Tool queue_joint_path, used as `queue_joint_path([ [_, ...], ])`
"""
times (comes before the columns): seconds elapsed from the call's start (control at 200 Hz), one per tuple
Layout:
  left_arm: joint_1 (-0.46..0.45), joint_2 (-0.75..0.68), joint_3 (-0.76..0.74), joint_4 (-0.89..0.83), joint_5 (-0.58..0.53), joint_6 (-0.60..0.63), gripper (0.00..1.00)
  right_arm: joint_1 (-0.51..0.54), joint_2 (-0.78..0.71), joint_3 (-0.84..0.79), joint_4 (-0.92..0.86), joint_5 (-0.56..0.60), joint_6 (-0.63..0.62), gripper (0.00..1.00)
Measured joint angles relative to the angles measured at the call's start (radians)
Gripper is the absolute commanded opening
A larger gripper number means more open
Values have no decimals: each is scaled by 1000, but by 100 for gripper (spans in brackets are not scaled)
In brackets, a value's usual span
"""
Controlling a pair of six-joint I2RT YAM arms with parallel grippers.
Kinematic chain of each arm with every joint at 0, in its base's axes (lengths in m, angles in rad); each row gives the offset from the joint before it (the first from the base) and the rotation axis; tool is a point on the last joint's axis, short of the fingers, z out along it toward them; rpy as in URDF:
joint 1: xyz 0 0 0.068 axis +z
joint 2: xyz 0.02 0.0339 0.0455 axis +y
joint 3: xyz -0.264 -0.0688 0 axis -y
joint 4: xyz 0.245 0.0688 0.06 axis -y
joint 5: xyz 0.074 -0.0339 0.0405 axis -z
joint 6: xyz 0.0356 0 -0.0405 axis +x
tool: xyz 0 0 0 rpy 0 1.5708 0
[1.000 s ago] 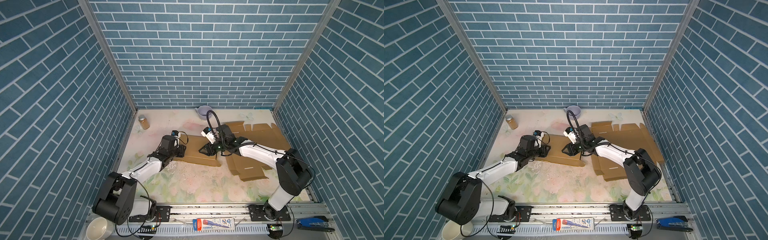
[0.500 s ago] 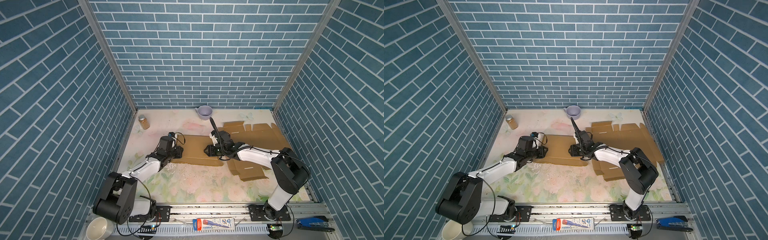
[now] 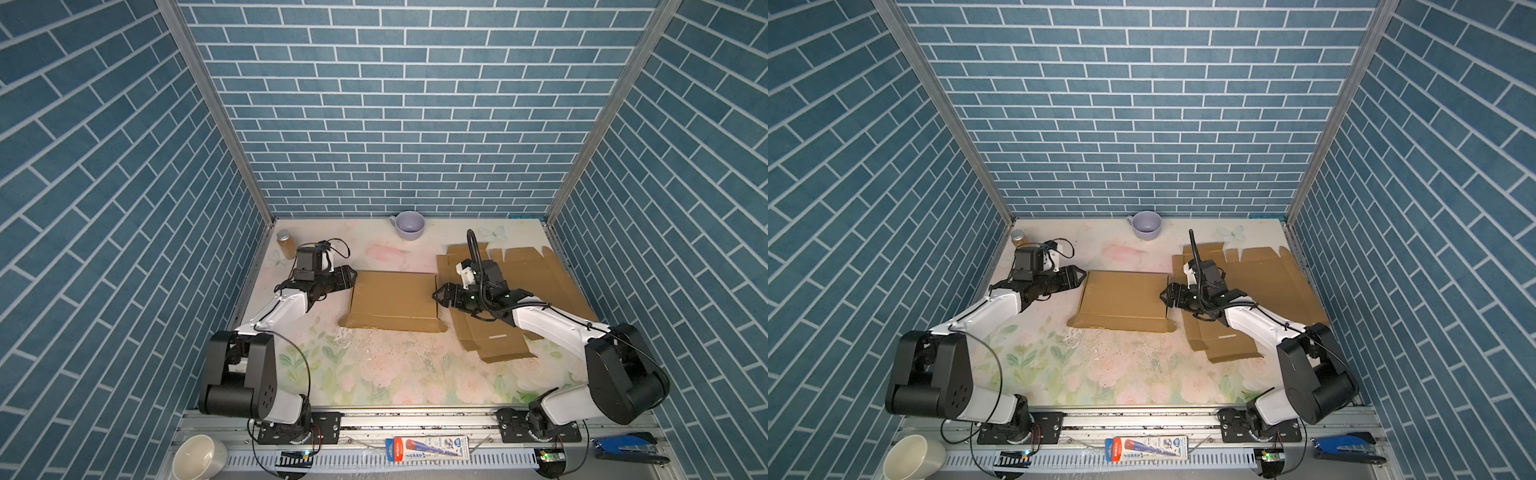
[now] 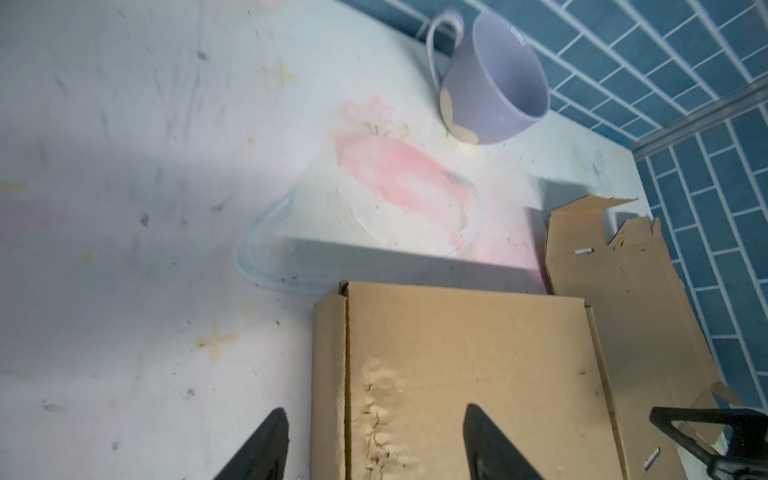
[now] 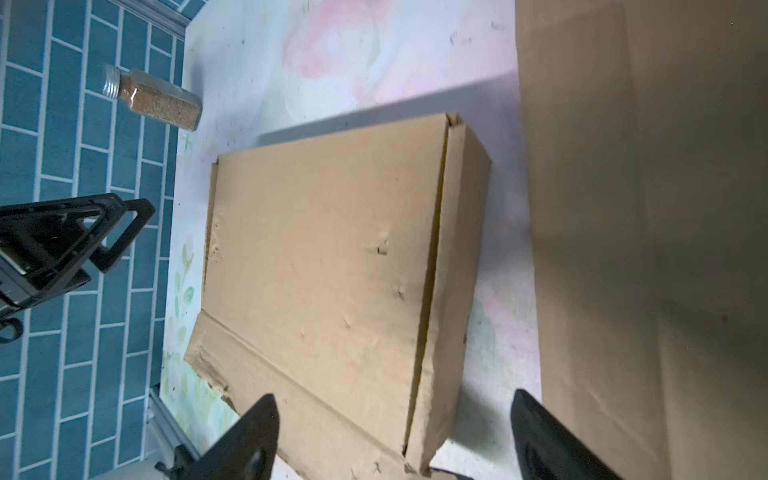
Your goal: Fold the paper box
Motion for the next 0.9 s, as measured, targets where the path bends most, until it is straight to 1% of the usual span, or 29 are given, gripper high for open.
queue_joint_path([
  [0.15,0,82,9,-26,34,4,72,-21,52,-2,62,-93,43,91],
  [0.225,0,106,7,-25,44,0,70,-32,75,-2,96,-131,59,93],
  [0.37,1,140,-10,23,66,-31,59,-47,133,-2,135,-196,79,97],
  [0.445,5,170,-14,35,72,-44,48,-53,152,-2,140,-222,85,99],
  [0.49,11,183,-17,49,95,-57,43,-57,157,-2,143,-236,88,99],
  [0.65,19,185,-18,62,116,-65,24,-64,164,-2,165,-278,103,99],
  [0.76,40,185,-19,68,145,-61,19,-64,183,-2,185,-302,108,99],
  [0.9,66,185,-24,71,176,-51,16,-64,217,-3,208,-327,130,99],
])
